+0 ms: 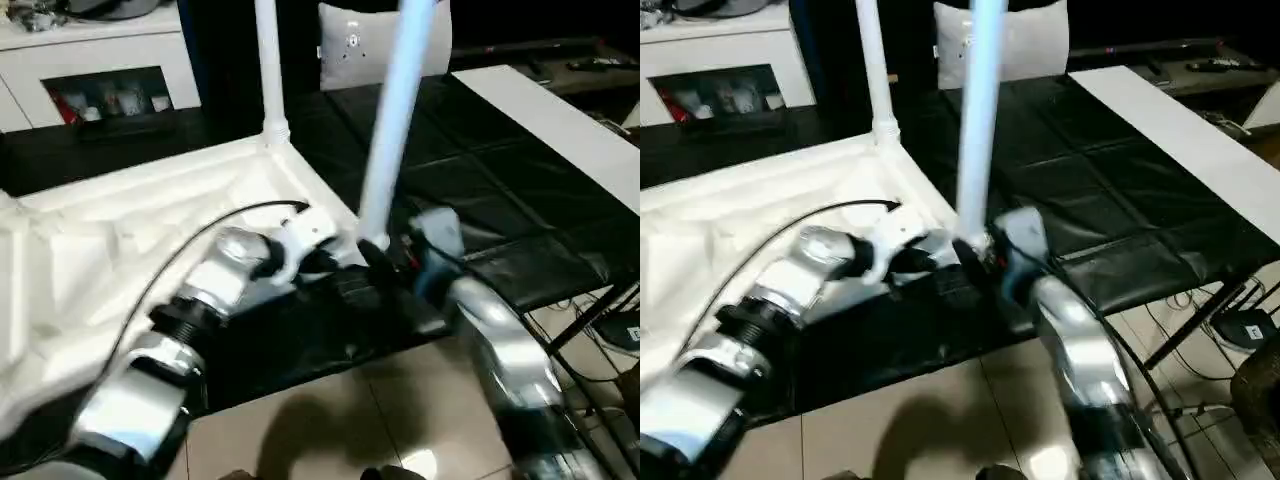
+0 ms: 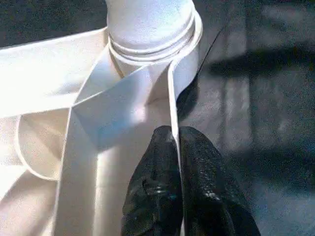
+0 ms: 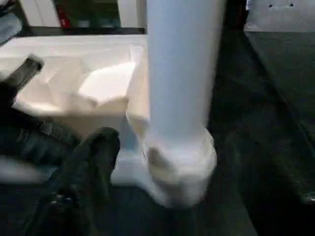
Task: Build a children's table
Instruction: Rotate leg to tighten
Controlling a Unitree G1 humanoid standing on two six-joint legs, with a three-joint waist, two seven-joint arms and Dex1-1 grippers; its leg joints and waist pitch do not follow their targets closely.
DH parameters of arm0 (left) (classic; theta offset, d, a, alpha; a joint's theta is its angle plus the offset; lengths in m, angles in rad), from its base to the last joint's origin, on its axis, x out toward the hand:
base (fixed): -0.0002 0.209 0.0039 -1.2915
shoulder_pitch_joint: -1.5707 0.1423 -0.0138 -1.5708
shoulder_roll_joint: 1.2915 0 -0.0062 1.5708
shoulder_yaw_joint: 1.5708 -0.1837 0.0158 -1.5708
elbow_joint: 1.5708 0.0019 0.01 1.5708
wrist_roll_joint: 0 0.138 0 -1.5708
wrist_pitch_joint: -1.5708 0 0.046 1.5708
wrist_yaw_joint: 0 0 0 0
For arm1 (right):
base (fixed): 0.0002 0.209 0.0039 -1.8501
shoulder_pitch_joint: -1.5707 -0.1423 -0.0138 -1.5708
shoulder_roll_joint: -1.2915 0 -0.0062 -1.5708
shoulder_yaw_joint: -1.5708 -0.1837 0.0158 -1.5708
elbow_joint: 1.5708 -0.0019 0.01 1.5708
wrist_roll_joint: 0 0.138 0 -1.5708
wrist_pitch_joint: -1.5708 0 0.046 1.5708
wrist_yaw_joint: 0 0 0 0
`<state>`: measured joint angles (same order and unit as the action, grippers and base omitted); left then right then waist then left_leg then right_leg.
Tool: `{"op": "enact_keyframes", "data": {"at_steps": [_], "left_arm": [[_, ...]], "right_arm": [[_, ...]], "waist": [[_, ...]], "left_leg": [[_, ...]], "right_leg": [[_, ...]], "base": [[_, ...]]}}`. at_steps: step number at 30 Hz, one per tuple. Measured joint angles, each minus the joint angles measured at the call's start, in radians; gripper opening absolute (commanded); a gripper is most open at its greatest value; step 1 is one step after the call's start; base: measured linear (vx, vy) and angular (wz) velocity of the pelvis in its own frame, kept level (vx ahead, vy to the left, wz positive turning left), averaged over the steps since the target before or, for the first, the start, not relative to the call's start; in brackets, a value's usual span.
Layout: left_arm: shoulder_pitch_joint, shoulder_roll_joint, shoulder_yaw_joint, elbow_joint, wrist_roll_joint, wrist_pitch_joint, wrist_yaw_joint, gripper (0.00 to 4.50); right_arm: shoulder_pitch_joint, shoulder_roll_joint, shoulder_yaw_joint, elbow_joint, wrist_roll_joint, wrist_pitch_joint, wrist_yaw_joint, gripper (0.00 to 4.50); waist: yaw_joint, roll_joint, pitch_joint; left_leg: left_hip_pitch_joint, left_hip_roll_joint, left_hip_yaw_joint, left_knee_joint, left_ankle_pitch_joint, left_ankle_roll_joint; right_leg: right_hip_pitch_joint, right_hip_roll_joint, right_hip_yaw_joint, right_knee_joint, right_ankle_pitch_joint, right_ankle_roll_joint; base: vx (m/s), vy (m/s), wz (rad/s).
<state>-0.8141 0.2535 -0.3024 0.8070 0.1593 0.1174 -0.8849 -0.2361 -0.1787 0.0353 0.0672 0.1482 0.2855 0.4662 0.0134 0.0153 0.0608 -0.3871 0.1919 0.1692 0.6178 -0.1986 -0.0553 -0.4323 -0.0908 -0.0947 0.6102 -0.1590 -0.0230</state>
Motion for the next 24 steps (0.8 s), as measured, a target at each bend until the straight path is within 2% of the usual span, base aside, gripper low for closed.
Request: {"op": "enact_keyframes", "data": {"at_steps": [3, 4, 6, 9, 10, 12, 15, 16, 18, 20, 21, 23, 24], "left_arm": [[-0.039, 0.031, -0.011, 0.095, 0.024, -0.095, -0.004, 0.0], [-0.051, 0.035, -0.012, 0.119, 0.032, -0.111, -0.004, 0.0], [-0.075, 0.039, -0.021, 0.167, 0.043, -0.156, 0.002, 0.44], [-0.103, 0.045, -0.031, 0.198, 0.064, -0.22, 0.017, 0.7], [-0.114, 0.049, -0.026, 0.199, 0.062, -0.234, 0.03, 0.7], [-0.139, 0.058, 0.003, 0.198, 0.051, -0.245, 0.056, 1.0], [-0.15, 0.06, 0.056, 0.189, 0.008, -0.255, 0.068, 1.21], [-0.145, 0.056, 0.071, 0.185, -0.009, -0.252, 0.072, 1.21], [-0.098, 0.04, 0.127, 0.142, -0.057, -0.224, 0.1, 1.21], [-0.055, 0.029, 0.158, 0.103, -0.089, -0.188, 0.128, 1.21], [-0.005, 0.015, 0.2, 0.034, -0.123, -0.14, 0.16, 1.21], [0.057, -0.001, 0.238, -0.048, -0.161, -0.085, 0.2, 1.21], [0.113, -0.019, 0.27, -0.143, -0.19, -0.034, 0.234, 1.21]], "right_arm": [[0.099, -0.026, 0.002, -0.105, 0.028, 0.028, 0.032, 4.22], [0.115, -0.028, 0.004, -0.124, 0.033, 0.032, 0.035, 4.43], [0.138, -0.031, 0.011, -0.161, 0.035, 0.049, 0.031, 4.5], [0.173, -0.026, 0.014, -0.221, 0.037, 0.098, 0.014, 4.5], [0.186, -0.021, 0.014, -0.236, 0.036, 0.111, 0.001, 4.5], [0.202, -0.014, 0.013, -0.251, 0.036, 0.128, -0.013, 4.5], [0.206, -0.001, 0.012, -0.274, 0.04, 0.156, -0.044, 4.5], [0.207, 0.002, 0.012, -0.288, 0.041, 0.169, -0.052, 4.5], [0.213, 0.009, 0.011, -0.311, 0.042, 0.196, -0.076, 4.5], [0.22, 0.009, 0.011, -0.328, 0.041, 0.217, -0.088, 4.5], [0.23, 0.009, 0.012, -0.345, 0.035, 0.234, -0.101, 4.5], [0.237, 0.009, 0.014, -0.355, 0.025, 0.257, -0.119, 4.5], [0.24, 0.008, 0.017, -0.368, 0.007, 0.273, -0.132, 4.5]], "waist": [[0.003, 0.002, 0.001], [0.003, 0.003, 0.002], [0.003, 0.004, 0.002], [0.006, 0.005, 0.003], [0.006, 0.006, 0.003], [0.005, 0.006, 0.002], [0.003, 0.01, 0.002], [0.004, 0.01, 0.002], [0.002, 0.01, 0.002], [0.002, 0.01, 0.002], [0.002, 0.01, 0.002], [0.003, 0.009, 0.002], [0.002, 0.009, 0.002]], "left_leg": [[0.0, 0.0, 0.0, 0.0, -0.002, -0.006], [0.0, 0.0, 0.0, 0.0, -0.002, -0.007], [0.0, -0.001, 0.0, 0.0, -0.002, -0.008], [0.0, 0.0, 0.0, 0.0, -0.001, -0.008], [0.0, 0.0, 0.0, 0.0, -0.001, -0.008], [0.001, 0.0, 0.0, 0.0, -0.001, -0.008], [0.008, 0.0, 0.0, -0.001, -0.002, -0.009], [0.015, 0.0, -0.001, -0.002, -0.002, -0.009], [0.02, -0.001, 0.0, -0.006, -0.001, -0.009], [0.021, -0.001, 0.0, -0.008, -0.001, -0.009], [0.02, -0.001, 0.0, -0.008, -0.001, -0.009], [0.02, -0.001, -0.001, -0.008, -0.002, -0.009], [0.019, -0.002, -0.001, -0.009, -0.002, -0.008]], "right_leg": [[0.001, 0.0, 0.0, -0.002, 0.003, 0.002], [0.001, 0.0, 0.0, -0.003, 0.003, 0.002], [0.001, 0.0, 0.0, -0.003, 0.004, 0.002], [0.002, 0.0, 0.0, -0.003, 0.004, 0.002], [0.002, 0.0, 0.0, -0.003, 0.004, 0.002], [0.002, 0.0, 0.0, -0.003, 0.005, 0.001], [0.015, 0.0, 0.0, -0.005, 0.003, 0.004], [0.017, 0.0, -0.001, -0.007, 0.0, 0.009], [0.025, 0.0, -0.001, -0.011, 0.0, 0.009], [0.028, 0.0, -0.001, -0.015, -0.001, 0.01], [0.027, 0.0, -0.001, -0.016, 0.0, 0.009], [0.027, 0.0, -0.001, -0.017, 0.0, 0.008], [0.027, 0.0, -0.001, -0.018, 0.003, 0.004]], "base": [[0.0, 0.0, 0.0], [0.0, 0.0, 0.0], [0.0, 0.0, 0.0], [0.0, 0.0, 0.0], [0.0, 0.0, 0.0], [0.0, 0.0, 0.0], [0.0, 0.0, 0.0], [0.0, 0.0, 0.0], [0.0, 0.0, 0.0], [0.0, 0.0, 0.0], [0.0, 0.0, 0.0], [0.0, 0.0, 0.0], [0.0, 0.0, 0.0]]}}
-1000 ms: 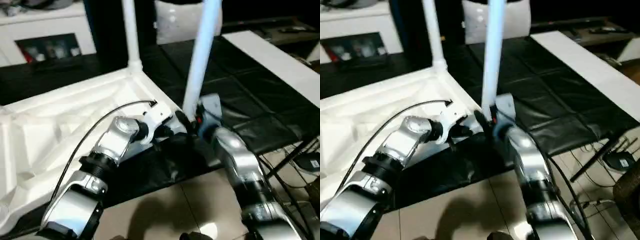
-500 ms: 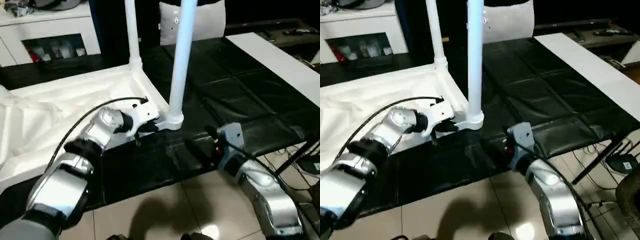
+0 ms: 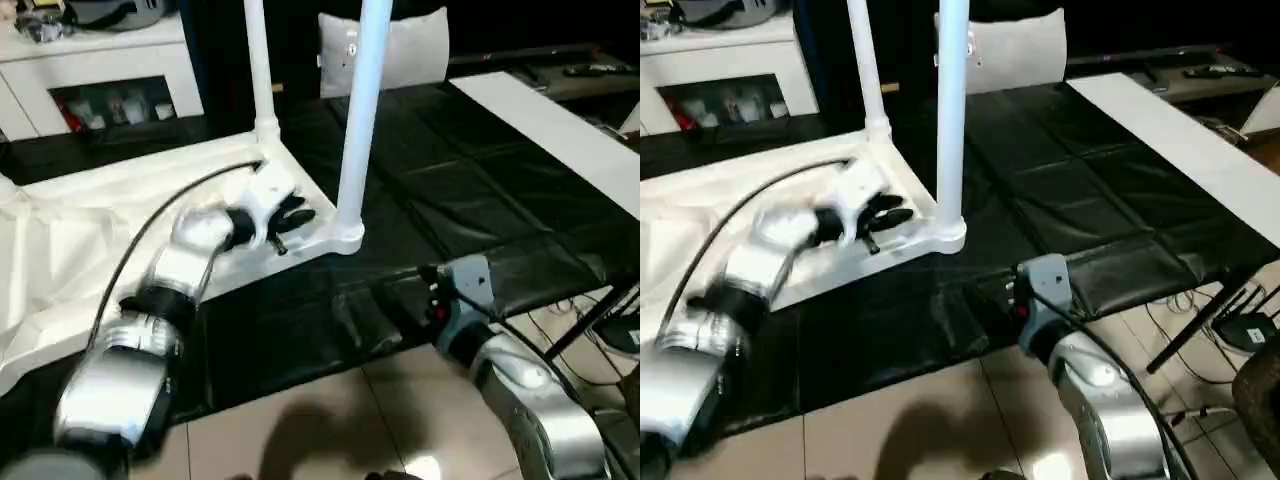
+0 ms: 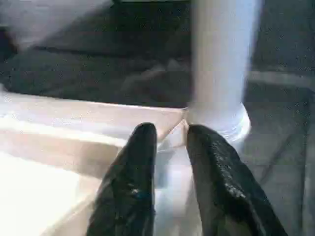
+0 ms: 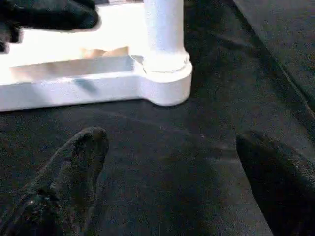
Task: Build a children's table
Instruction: Rotate leg to tighten
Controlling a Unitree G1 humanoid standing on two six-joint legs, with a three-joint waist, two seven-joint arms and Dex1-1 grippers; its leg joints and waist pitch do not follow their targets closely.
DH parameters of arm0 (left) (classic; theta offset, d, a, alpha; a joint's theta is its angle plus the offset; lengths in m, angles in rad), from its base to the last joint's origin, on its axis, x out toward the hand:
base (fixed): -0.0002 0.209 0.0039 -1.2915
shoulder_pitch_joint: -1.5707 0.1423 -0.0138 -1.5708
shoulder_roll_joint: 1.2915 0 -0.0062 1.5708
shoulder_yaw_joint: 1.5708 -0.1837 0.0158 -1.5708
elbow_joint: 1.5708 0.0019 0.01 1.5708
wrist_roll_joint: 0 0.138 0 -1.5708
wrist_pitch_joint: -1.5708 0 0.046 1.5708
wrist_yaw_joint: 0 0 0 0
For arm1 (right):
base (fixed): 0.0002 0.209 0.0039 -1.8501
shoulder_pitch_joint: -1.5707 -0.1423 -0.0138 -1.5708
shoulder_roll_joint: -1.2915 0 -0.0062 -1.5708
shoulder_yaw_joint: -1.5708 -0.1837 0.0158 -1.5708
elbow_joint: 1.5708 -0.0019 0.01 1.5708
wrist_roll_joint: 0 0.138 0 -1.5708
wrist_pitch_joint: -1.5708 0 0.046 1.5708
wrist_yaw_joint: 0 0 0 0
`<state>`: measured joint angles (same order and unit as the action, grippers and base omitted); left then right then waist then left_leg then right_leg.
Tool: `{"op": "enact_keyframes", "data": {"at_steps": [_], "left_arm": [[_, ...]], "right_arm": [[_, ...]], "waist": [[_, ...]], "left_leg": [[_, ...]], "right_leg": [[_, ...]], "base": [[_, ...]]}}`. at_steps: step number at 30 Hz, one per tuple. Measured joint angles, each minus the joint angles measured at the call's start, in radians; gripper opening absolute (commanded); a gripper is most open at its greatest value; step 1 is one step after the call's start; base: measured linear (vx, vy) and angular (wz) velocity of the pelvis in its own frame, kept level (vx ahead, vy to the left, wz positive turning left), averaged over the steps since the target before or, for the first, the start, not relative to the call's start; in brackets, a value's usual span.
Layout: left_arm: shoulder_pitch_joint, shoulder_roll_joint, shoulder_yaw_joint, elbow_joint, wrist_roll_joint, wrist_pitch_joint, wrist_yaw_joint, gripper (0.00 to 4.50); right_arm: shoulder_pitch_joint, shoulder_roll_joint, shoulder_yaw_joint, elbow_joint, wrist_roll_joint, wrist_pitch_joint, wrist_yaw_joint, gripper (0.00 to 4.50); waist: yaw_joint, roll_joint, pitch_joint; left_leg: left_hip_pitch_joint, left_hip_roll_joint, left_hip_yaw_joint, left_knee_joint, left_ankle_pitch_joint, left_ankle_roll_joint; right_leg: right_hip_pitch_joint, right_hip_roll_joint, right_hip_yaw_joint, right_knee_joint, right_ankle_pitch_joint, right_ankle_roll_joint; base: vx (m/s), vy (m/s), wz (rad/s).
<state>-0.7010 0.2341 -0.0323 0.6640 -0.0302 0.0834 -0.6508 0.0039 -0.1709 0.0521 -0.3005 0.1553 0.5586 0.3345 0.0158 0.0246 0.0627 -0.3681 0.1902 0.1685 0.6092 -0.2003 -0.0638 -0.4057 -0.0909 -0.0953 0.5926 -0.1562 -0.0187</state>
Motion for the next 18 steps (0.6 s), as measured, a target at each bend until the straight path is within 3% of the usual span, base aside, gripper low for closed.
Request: {"op": "enact_keyframes", "data": {"at_steps": [2, 5, 12, 18], "left_arm": [[0.125, -0.054, 0.061, -0.214, -0.043, 0.089, 0.072, 1.21], [0.287, -0.107, 0.076, -0.469, -0.035, 0.193, 0.169, 1.21], [0.491, -0.148, 0.052, -0.758, 0.004, 0.26, 0.263, 1.21], [0.557, -0.186, 0.058, -0.9, -0.018, 0.399, 0.336, 1.21]], "right_arm": [[0.015, -0.002, 0.0, -0.025, -0.015, 0.017, -0.02, 4.5], [0.027, -0.001, -0.003, -0.042, -0.03, 0.019, -0.04, 4.5], [0.056, 0.002, -0.045, -0.061, 0.001, -0.024, -0.05, 4.5], [0.051, 0.005, -0.041, -0.081, 0.004, -0.024, -0.04, 4.5]], "waist": [[-0.001, -0.002, -0.001], [-0.001, -0.008, 0.0], [-0.014, -0.027, -0.005], [-0.025, -0.032, -0.007]], "left_leg": [[0.0, 0.0, 0.001, -0.001, -0.001, 0.001], [-0.001, 0.001, 0.001, -0.004, -0.001, 0.001], [0.0, 0.001, 0.001, -0.006, 0.0, 0.0], [-0.001, 0.0, 0.0, -0.006, 0.0, 0.0]], "right_leg": [[0.0, 0.0, 0.001, 0.0, 0.0, 0.0], [-0.001, 0.0, 0.0, 0.0, -0.004, 0.007], [0.0, 0.001, 0.0, -0.004, -0.008, 0.013], [0.0, 0.002, 0.0, -0.009, -0.008, 0.014]], "base": [[0.0, 0.0, 0.0], [0.0, 0.0, 0.0], [0.0, 0.0, 0.0], [0.0, 0.0, 0.0]]}}
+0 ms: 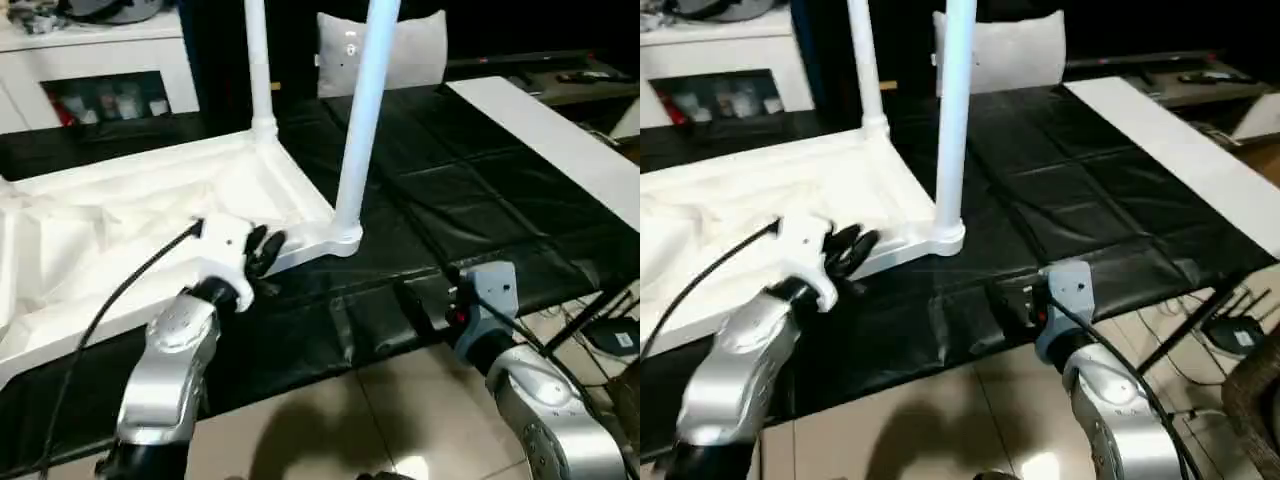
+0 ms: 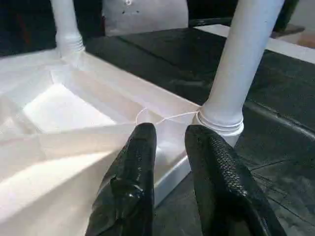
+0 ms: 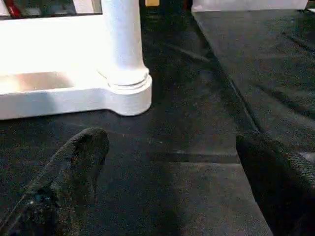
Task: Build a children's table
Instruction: Rotate leg to tighten
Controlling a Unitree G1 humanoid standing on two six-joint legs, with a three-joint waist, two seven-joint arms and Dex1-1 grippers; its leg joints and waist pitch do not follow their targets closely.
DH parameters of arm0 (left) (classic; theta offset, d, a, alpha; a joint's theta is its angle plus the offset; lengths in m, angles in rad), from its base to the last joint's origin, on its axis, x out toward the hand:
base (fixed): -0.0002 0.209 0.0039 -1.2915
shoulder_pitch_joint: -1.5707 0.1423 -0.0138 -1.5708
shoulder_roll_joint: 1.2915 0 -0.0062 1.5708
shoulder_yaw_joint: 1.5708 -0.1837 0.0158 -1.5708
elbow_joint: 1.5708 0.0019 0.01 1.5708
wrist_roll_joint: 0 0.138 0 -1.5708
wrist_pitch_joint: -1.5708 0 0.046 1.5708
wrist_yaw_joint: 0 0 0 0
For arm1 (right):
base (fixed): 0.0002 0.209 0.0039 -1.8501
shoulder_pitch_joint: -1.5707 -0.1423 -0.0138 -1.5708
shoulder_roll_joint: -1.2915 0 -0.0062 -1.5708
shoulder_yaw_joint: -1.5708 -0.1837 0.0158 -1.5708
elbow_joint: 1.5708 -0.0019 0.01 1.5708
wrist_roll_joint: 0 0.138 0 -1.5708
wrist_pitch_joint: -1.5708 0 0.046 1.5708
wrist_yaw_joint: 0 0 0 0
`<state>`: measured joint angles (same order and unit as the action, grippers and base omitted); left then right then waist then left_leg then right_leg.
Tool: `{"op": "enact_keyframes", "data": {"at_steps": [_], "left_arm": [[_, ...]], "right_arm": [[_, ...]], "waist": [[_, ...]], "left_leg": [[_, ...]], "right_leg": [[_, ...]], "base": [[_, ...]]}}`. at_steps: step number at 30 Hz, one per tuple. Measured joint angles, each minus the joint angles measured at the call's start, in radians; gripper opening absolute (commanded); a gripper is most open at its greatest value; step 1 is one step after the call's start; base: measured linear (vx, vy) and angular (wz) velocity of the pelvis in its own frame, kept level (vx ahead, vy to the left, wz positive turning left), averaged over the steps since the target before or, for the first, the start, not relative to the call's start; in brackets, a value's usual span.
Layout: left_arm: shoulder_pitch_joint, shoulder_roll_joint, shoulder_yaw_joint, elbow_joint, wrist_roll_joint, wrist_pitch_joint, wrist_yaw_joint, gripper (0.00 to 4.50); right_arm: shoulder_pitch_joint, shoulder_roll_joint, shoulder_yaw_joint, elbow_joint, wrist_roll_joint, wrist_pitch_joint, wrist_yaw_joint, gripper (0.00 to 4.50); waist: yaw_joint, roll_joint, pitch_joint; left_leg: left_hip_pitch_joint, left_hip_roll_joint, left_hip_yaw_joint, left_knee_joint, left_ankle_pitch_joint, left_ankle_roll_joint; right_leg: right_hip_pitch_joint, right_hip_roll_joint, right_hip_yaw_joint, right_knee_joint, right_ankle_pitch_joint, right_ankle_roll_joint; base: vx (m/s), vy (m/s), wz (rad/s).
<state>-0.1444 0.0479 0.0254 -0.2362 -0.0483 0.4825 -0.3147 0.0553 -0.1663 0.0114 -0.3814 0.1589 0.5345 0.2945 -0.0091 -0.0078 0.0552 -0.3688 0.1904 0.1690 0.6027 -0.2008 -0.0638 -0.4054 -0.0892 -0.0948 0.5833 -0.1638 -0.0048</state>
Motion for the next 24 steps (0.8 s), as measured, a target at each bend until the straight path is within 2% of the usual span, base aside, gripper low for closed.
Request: {"op": "enact_keyframes", "data": {"at_steps": [5, 8, 9, 10, 11, 12, 13, 15, 17, 19, 20, 21, 22, 23, 24], "left_arm": [[0.018, -0.007, 0.0, -0.047, 0.0, 0.041, 0.015, 1.21], [0.019, -0.005, -0.002, -0.072, -0.004, 0.07, 0.024, 1.21], [0.019, 0.002, -0.004, -0.075, -0.005, 0.079, 0.024, 1.21], [0.019, 0.007, -0.005, -0.076, -0.005, 0.083, 0.024, 1.21], [0.019, 0.01, -0.006, -0.077, -0.005, 0.086, 0.024, 1.21], [0.018, 0.012, -0.016, -0.081, -0.005, 0.09, 0.024, 1.21], [0.018, 0.013, -0.03, -0.085, -0.005, 0.093, 0.022, 1.21], [0.019, 0.013, -0.049, -0.089, -0.005, 0.101, 0.02, 1.21], [0.019, 0.021, -0.053, -0.093, -0.004, 0.108, 0.018, 1.21], [0.019, 0.027, -0.052, -0.096, -0.004, 0.118, 0.017, 1.21], [0.019, 0.03, -0.052, -0.096, -0.004, 0.122, 0.017, 1.21], [0.02, 0.034, -0.052, -0.096, -0.005, 0.126, 0.017, 1.21], [0.03, 0.041, -0.051, -0.097, -0.005, 0.128, 0.017, 1.21], [0.038, 0.059, -0.043, -0.097, -0.004, 0.13, 0.017, 1.21], [0.04, 0.066, -0.034, -0.097, -0.004, 0.13, 0.017, 1.21]], "right_arm": [[0.0, -0.008, 0.028, 0.0, 0.0, -0.005, 0.015, 4.5], [-0.001, -0.021, 0.041, 0.001, -0.001, -0.022, 0.026, 4.5], [-0.002, -0.028, 0.043, 0.002, -0.003, -0.023, 0.034, 4.5], [-0.003, -0.033, 0.044, 0.002, -0.003, -0.023, 0.04, 4.5], [-0.003, -0.034, 0.043, 0.003, -0.002, -0.023, 0.043, 4.5], [-0.004, -0.039, 0.042, 0.003, -0.003, -0.023, 0.045, 4.5], [-0.003, -0.044, 0.042, 0.004, -0.004, -0.023, 0.047, 4.5], [-0.003, -0.048, 0.043, 0.005, -0.005, -0.025, 0.052, 4.5], [-0.003, -0.049, 0.047, 0.011, -0.005, -0.027, 0.053, 4.5], [-0.003, -0.054, 0.053, 0.019, -0.006, -0.039, 0.053, 4.5], [-0.003, -0.054, 0.054, 0.024, -0.006, -0.043, 0.052, 4.5], [-0.003, -0.053, 0.054, 0.031, -0.006, -0.047, 0.052, 4.5], [-0.009, -0.046, 0.059, 0.036, -0.004, -0.047, 0.051, 4.5], [-0.006, -0.035, 0.06, 0.034, -0.003, -0.055, 0.051, 4.5], [0.006, -0.034, 0.06, 0.03, -0.001, -0.063, 0.051, 4.5]], "waist": [[-0.009, -0.005, 0.0], [-0.016, -0.006, 0.001], [-0.022, -0.007, 0.002], [-0.031, -0.007, 0.003], [-0.04, -0.001, 0.003], [-0.053, 0.001, 0.004], [-0.061, 0.001, 0.005], [-0.068, 0.0, 0.005], [-0.065, 0.002, 0.005], [-0.065, 0.007, 0.005], [-0.065, 0.008, 0.004], [-0.067, 0.013, 0.003], [-0.067, 0.01, 0.004], [-0.071, 0.009, 0.004], [-0.075, 0.001, 0.002]], "left_leg": [[0.002, 0.0, 0.0, -0.001, 0.0, 0.0], [0.014, 0.0, 0.0, -0.004, -0.004, -0.002], [0.024, 0.001, -0.001, -0.004, -0.009, -0.003], [0.019, -0.002, -0.012, -0.002, -0.012, -0.002], [0.019, -0.002, -0.026, 0.0, -0.013, -0.003], [0.014, -0.005, -0.043, 0.001, -0.014, -0.001], [0.009, -0.009, -0.057, 0.003, -0.014, -0.001], [-0.001, -0.02, -0.081, 0.009, -0.016, 0.003], [-0.004, -0.023, -0.088, 0.016, -0.021, 0.01], [-0.01, -0.033, -0.105, 0.018, -0.029, 0.018], [-0.013, -0.042, -0.116, 0.019, -0.031, 0.023], [-0.007, -0.054, -0.133, 0.018, -0.034, 0.029], [0.004, -0.058, -0.135, 0.014, -0.038, 0.035], [0.02, -0.066, -0.134, 0.013, -0.048, 0.038], [0.042, -0.081, -0.132, 0.014, -0.061, 0.04]], "right_leg": [[0.001, 0.0, 0.0, -0.002, 0.0, 0.002], [0.011, 0.001, -0.002, -0.008, -0.003, 0.007], [0.02, 0.001, -0.005, -0.009, -0.007, 0.009], [0.033, -0.003, -0.019, -0.012, -0.013, 0.014], [0.046, -0.005, -0.034, -0.017, -0.02, 0.014], [0.062, -0.011, -0.059, -0.026, -0.025, 0.014], [0.071, -0.018, -0.079, -0.029, -0.035, 0.016], [0.088, -0.025, -0.098, -0.031, -0.043, 0.02], [0.109, -0.037, -0.121, -0.033, -0.049, 0.029], [0.131, -0.038, -0.132, -0.048, -0.06, 0.038], [0.14, -0.036, -0.133, -0.055, -0.062, 0.038], [0.146, -0.033, -0.127, -0.059, -0.071, 0.038], [0.139, -0.018, -0.096, -0.044, -0.089, 0.01], [0.134, -0.004, -0.059, -0.011, -0.117, -0.037], [0.117, 0.003, -0.021, 0.043, -0.131, -0.06]], "base": [[0.0, 0.0, 0.0], [0.0, 0.0, 0.0], [0.0, 0.0, 0.0], [0.02, 0.01, 0.19], [0.02, 0.01, 0.19], [0.029, 0.01, 0.4], [0.055, 0.019, 0.49], [0.059, 0.017, 0.54], [0.087, 0.011, 0.59], [0.113, 0.033, 0.57], [0.117, 0.04, 0.58], [0.184, 0.031, 0.6], [0.206, 0.009, 0.32], [0.206, 0.009, 0.32], [0.177, -0.013, 0.04]]}}
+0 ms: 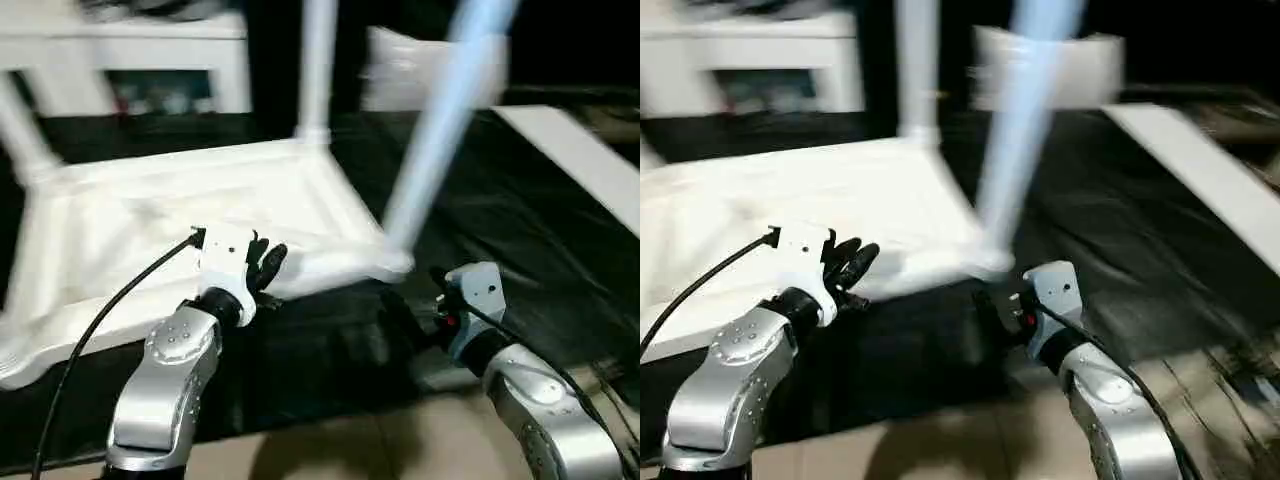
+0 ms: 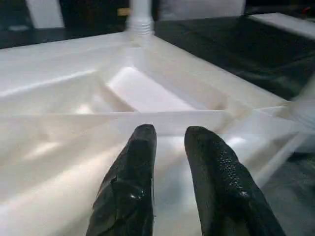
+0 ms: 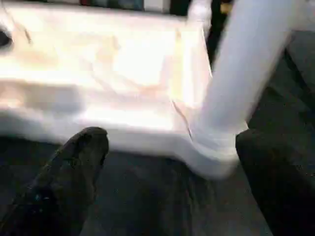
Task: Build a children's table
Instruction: Rotate leg to tighten
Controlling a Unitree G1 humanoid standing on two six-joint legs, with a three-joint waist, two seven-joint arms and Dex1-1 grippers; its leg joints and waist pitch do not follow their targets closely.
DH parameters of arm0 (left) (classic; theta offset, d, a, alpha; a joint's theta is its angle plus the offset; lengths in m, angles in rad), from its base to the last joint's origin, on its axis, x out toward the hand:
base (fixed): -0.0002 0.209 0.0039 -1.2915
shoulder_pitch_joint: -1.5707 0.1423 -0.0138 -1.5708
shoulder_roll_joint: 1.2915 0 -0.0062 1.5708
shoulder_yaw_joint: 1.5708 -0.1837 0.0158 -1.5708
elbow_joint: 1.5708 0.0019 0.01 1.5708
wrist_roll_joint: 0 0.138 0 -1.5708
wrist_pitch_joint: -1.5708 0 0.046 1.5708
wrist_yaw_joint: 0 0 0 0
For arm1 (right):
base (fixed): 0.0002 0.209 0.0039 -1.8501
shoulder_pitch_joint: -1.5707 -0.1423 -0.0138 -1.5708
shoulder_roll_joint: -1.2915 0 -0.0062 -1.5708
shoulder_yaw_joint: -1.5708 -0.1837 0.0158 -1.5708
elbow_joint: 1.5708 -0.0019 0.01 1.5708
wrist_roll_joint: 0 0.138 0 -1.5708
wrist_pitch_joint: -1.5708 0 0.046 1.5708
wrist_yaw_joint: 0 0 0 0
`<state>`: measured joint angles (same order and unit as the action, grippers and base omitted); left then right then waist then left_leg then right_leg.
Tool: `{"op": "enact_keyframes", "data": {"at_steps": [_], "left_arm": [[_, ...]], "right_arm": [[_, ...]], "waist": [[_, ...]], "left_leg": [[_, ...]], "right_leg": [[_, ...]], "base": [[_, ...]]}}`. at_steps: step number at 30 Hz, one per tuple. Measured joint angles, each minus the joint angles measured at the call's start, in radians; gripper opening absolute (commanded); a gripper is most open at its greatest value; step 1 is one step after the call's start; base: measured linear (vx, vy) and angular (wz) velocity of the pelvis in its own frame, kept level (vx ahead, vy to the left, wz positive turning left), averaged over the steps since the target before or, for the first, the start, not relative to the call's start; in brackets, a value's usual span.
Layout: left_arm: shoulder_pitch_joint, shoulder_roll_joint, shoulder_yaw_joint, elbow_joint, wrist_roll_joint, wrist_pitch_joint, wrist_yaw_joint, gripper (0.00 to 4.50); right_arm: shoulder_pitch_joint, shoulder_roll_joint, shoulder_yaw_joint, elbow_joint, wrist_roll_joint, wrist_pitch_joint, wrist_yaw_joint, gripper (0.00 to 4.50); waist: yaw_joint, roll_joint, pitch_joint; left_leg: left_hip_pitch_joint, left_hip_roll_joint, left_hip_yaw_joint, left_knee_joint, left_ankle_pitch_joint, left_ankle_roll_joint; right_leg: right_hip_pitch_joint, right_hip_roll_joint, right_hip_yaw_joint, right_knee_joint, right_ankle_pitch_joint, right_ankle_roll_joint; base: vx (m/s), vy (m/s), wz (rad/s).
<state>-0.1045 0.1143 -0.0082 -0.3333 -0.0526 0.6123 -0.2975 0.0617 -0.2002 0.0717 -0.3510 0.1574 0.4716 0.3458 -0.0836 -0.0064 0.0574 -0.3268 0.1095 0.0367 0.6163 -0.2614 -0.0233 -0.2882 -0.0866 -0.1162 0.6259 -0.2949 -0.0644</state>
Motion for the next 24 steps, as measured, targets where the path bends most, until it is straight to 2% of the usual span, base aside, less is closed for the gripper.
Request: {"op": "enact_keyframes", "data": {"at_steps": [1, 2, 3, 4, 5, 6, 7, 8, 9, 10, 11, 12, 13, 14, 15, 17, 18, 19, 21, 24], "left_arm": [[0.0, -0.001, 0.0, -0.001, -0.001, 0.0, 0.0, 1.21], [0.0, -0.004, -0.004, -0.008, -0.006, 0.0, -0.003, 1.21], [0.004, -0.004, -0.016, -0.009, -0.013, 0.0, -0.008, 1.21], [0.003, -0.011, -0.037, -0.008, -0.016, 0.0, -0.016, 1.21], [0.009, -0.009, -0.064, -0.011, -0.02, -0.001, -0.03, 1.21], [0.013, -0.002, -0.081, -0.012, -0.022, -0.001, -0.043, 1.21], [0.013, 0.004, -0.082, -0.015, -0.023, -0.001, -0.05, 1.21], [0.013, 0.011, -0.081, -0.019, -0.023, -0.002, -0.054, 1.21], [0.013, 0.024, -0.08, -0.017, -0.025, -0.004, -0.061, 1.21], [0.018, 0.035, -0.074, -0.013, -0.032, -0.005, -0.071, 1.21], [0.018, 0.057, -0.065, -0.003, -0.037, -0.006, -0.093, 1.21], [0.016, 0.079, -0.062, 0.014, -0.045, -0.006, -0.118, 1.4], [0.013, 0.08, -0.064, 0.022, -0.053, -0.007, -0.133, 1.4], [-0.009, 0.093, -0.079, 0.044, -0.068, -0.007, -0.17, 1.4], [-0.032, 0.098, -0.095, 0.056, -0.077, -0.008, -0.196, 1.4], [-0.079, 0.111, -0.134, 0.073, -0.1, -0.012, -0.26, 1.4], [-0.096, 0.124, -0.149, 0.084, -0.106, -0.01, -0.289, 1.66], [-0.11, 0.14, -0.16, 0.101, -0.108, -0.007, -0.312, 1.66], [-0.156, 0.171, -0.187, 0.158, -0.111, 0.014, -0.374, 1.81], [-0.225, 0.183, -0.235, 0.229, -0.112, 0.042, -0.446, 2.18]], "right_arm": [[0.009, -0.001, -0.002, -0.001, 0.001, -0.002, 0.0, 4.5], [0.029, -0.004, -0.005, -0.002, 0.002, -0.004, 0.0, 4.5], [0.05, -0.013, -0.014, -0.003, 0.003, -0.006, 0.0, 4.5], [0.068, -0.022, -0.03, -0.003, 0.003, -0.007, -0.002, 4.5], [0.079, -0.027, -0.038, -0.003, 0.003, -0.007, -0.004, 4.5], [0.09, -0.03, -0.045, -0.003, 0.003, -0.01, -0.007, 4.5], [0.093, -0.029, -0.044, -0.007, 0.003, -0.014, -0.007, 4.5], [0.093, -0.029, -0.043, -0.019, 0.003, -0.016, -0.006, 4.5], [0.093, -0.024, -0.041, -0.035, 0.005, -0.021, -0.005, 4.5], [0.094, -0.005, -0.031, -0.038, 0.005, -0.022, -0.009, 4.5], [0.096, -0.002, -0.028, -0.041, 0.009, -0.025, -0.008, 4.5], [0.099, -0.004, -0.024, -0.043, 0.019, -0.029, -0.003, 4.5], [0.102, -0.004, -0.025, -0.044, 0.025, -0.035, 0.0, 4.5], [0.107, -0.008, -0.032, -0.044, 0.035, -0.043, 0.007, 4.5], [0.109, -0.014, -0.036, -0.039, 0.042, -0.044, 0.014, 4.5], [0.113, -0.028, -0.053, -0.035, 0.055, -0.045, 0.034, 4.5], [0.112, -0.033, -0.062, -0.035, 0.056, -0.049, 0.036, 4.5], [0.111, -0.044, -0.064, -0.034, 0.055, -0.052, 0.039, 4.5], [0.111, -0.064, -0.07, -0.027, 0.056, -0.062, 0.058, 4.5], [0.111, -0.087, -0.076, -0.013, 0.067, -0.067, 0.082, 4.5]], "waist": [[-0.003, -0.006, -0.004], [-0.006, -0.029, -0.012], [0.004, -0.046, -0.019], [0.021, -0.032, -0.017], [0.04, -0.026, -0.015], [0.056, -0.021, -0.017], [0.065, -0.017, -0.02], [0.073, 0.003, -0.026], [0.076, 0.031, -0.031], [0.074, 0.02, -0.031], [0.067, 0.009, -0.03], [0.059, -0.002, -0.033], [0.056, -0.006, -0.034], [0.057, -0.01, -0.034], [0.061, -0.007, -0.033], [0.066, -0.006, -0.031], [0.066, -0.005, -0.03], [0.066, -0.005, -0.029], [0.065, -0.008, -0.018], [0.069, -0.007, -0.013]], "left_leg": [[0.009, -0.008, 0.002, 0.0, -0.005, 0.002], [0.025, -0.025, 0.014, 0.0, -0.016, 0.001], [0.025, -0.036, 0.023, 0.009, -0.03, 0.012], [0.016, -0.03, 0.029, 0.057, -0.048, 0.098], [-0.008, -0.024, 0.034, 0.11, -0.051, 0.124], [-0.038, -0.024, 0.043, 0.141, -0.045, 0.113], [-0.059, -0.017, 0.047, 0.115, -0.026, 0.095], [-0.076, 0.003, 0.05, 0.053, 0.007, 0.092], [-0.085, 0.034, 0.04, 0.021, 0.068, 0.049], [-0.08, 0.036, 0.038, 0.028, 0.061, 0.014], [-0.082, 0.03, 0.036, 0.032, 0.058, 0.017], [-0.083, 0.025, 0.037, 0.033, 0.059, 0.014], [-0.083, 0.016, 0.034, 0.032, 0.061, 0.011], [-0.083, 0.005, 0.034, 0.031, 0.063, 0.008], [-0.083, 0.004, 0.036, 0.024, 0.067, 0.004], [-0.078, 0.009, 0.052, -0.002, 0.078, 0.008], [-0.073, 0.017, 0.06, -0.008, 0.081, 0.001], [-0.072, 0.022, 0.065, -0.008, 0.083, -0.002], [-0.062, 0.031, 0.077, -0.009, 0.083, -0.004], [-0.062, 0.032, 0.083, -0.011, 0.083, -0.004]], "right_leg": [[-0.012, 0.004, 0.015, 0.025, -0.002, 0.0], [-0.03, 0.01, 0.047, 0.031, -0.007, 0.009], [-0.013, 0.012, 0.079, 0.034, -0.021, 0.075], [-0.003, 0.019, 0.082, 0.024, -0.023, 0.073], [0.009, 0.029, 0.088, 0.011, -0.022, 0.07], [0.026, 0.03, 0.088, -0.003, -0.024, 0.067], [0.033, 0.034, 0.084, -0.01, -0.027, 0.065], [0.037, 0.049, 0.071, -0.015, -0.029, 0.062], [0.038, 0.073, 0.058, -0.002, -0.041, 0.067], [0.029, 0.067, 0.049, 0.018, -0.052, 0.066], [0.014, 0.06, 0.057, 0.043, -0.055, 0.063], [-0.01, 0.055, 0.084, 0.058, -0.045, 0.068], [-0.026, 0.039, 0.103, 0.049, -0.031, 0.089], [-0.032, 0.022, 0.111, 0.036, -0.024, 0.127], [-0.034, 0.021, 0.11, 0.035, -0.021, 0.127], [-0.03, 0.021, 0.113, 0.02, -0.009, 0.116], [-0.027, 0.024, 0.112, 0.014, -0.004, 0.107], [-0.025, 0.026, 0.11, 0.012, -0.001, 0.102], [-0.024, 0.026, 0.11, 0.011, 0.004, 0.094], [-0.025, 0.022, 0.11, 0.009, 0.004, 0.094]], "base": [[0.19, -0.053, 0.09], [0.19, -0.053, 0.09], [0.236, -0.076, 0.18], [0.216, -0.057, -0.04], [0.216, -0.057, -0.04], [0.146, -0.033, -0.21], [0.132, -0.032, -0.1], [0.132, -0.032, -0.1], [0.161, 0.007, -0.09], [0.164, 0.015, -0.02], [0.164, 0.015, -0.02], [0.073, 0.001, -0.02], [-0.045, 0.059, -0.13], [-0.045, 0.059, -0.13], [0.0, 0.0, 0.0], [0.0, 0.0, 0.0], [-0.082, -0.009, -0.02], [-0.096, -0.001, 0.01], [-0.104, 0.003, 0.01], [-0.088, 0.017, -0.02]]}}
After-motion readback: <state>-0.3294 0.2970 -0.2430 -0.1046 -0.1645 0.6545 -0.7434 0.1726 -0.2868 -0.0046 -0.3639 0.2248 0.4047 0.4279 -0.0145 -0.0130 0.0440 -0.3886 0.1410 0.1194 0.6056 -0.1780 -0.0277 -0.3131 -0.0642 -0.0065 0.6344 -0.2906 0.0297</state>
